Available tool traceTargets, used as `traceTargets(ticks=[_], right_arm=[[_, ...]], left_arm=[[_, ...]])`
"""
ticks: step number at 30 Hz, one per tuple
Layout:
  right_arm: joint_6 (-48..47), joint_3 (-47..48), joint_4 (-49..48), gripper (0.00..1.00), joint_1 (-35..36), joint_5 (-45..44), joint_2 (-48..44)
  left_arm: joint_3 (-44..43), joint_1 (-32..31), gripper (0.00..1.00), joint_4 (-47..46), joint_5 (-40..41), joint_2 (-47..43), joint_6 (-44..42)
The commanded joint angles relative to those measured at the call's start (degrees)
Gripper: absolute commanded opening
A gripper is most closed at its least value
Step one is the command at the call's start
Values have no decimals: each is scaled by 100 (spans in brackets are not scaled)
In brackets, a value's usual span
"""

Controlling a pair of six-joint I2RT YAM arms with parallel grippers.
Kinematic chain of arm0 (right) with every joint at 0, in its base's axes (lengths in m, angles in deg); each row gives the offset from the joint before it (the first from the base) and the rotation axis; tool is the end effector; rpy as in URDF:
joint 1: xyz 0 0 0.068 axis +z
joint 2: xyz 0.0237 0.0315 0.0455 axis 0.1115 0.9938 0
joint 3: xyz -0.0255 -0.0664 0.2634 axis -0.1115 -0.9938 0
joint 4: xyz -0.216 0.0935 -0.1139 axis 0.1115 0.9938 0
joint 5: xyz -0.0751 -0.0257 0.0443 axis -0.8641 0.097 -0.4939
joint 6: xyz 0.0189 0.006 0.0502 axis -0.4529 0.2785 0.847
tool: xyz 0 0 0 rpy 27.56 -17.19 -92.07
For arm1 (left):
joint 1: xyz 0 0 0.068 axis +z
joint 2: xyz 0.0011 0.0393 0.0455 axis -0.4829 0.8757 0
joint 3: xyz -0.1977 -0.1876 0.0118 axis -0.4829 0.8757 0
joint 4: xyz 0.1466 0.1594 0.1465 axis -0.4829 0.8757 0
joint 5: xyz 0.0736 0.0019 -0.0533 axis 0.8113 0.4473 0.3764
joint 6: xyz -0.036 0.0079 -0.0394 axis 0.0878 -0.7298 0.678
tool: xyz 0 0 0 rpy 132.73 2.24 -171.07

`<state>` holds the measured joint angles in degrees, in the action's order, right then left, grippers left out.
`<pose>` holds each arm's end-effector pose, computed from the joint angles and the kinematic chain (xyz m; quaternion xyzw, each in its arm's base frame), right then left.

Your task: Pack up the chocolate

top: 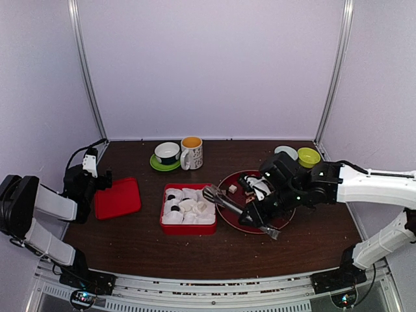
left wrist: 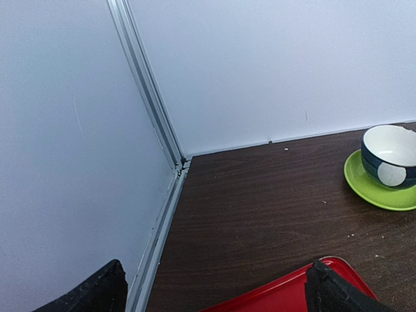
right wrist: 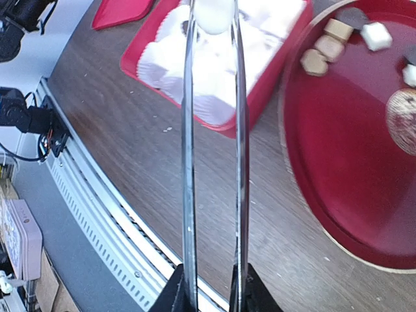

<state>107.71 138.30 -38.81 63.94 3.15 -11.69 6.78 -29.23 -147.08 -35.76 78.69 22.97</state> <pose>0.1355 0.2316 0.2691 -0.2695 0.8964 0.3211 0.1436 0.2508 0.0029 0.1693 -0.0085 0.7444 0.0725 0.6637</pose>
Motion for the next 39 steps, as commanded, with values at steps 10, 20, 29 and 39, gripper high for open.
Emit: traceTargets(ticks=[10,20,29,39], right_arm=[[-831,1850,-28,22,554,487,2252],[-986,2199,166,24,584,607,2751],[-1042,2385,248,30,628,647,2953],[-1043,2350,251,37,635,340,2784]], left_arm=[[24,36,98,-377,-70,31,21],[26,36,98,-373,-70,31,25],[22,36,98,-377,-70,31,21],[25,36,98,-374,-70,31,21]])
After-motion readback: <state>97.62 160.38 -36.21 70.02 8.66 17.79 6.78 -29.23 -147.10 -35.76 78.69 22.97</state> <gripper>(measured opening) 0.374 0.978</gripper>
